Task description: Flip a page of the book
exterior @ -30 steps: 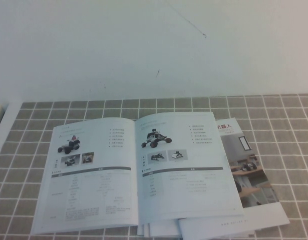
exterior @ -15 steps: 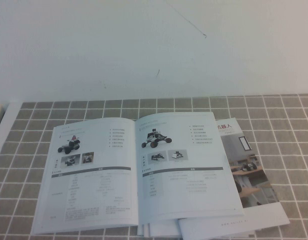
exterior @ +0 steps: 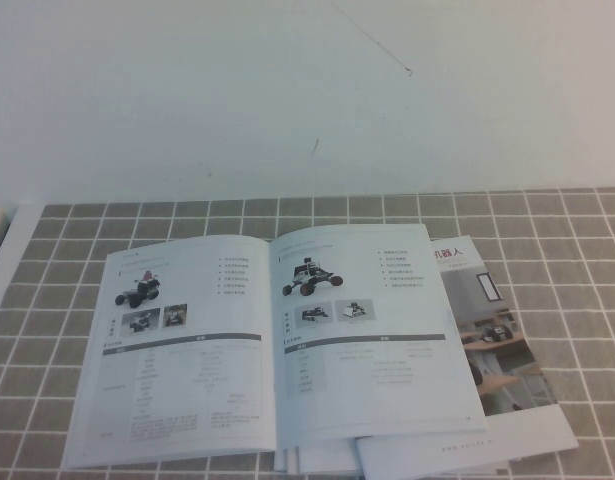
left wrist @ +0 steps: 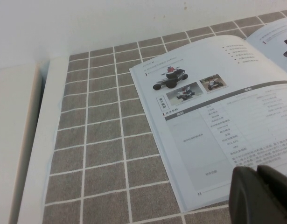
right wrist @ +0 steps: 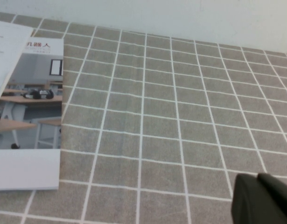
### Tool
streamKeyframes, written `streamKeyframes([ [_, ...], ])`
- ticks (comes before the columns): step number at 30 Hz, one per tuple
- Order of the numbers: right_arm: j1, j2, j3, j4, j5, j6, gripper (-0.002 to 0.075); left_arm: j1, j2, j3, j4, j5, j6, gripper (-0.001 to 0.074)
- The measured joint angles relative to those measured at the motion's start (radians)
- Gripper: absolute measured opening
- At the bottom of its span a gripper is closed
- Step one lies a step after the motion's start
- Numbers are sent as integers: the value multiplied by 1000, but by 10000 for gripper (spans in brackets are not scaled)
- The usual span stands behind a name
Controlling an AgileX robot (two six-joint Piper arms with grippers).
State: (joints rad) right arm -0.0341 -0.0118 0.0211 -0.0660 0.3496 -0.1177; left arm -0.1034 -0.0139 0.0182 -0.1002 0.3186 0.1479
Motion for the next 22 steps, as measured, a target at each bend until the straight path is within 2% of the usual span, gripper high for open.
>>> streamKeyframes([
  [7, 0, 0, 0, 76, 0, 0, -2, 0, 0, 0, 0, 2, 0, -4],
  [22, 0, 0, 0, 78, 0, 0, -2, 0, 0, 0, 0, 4, 0, -4],
])
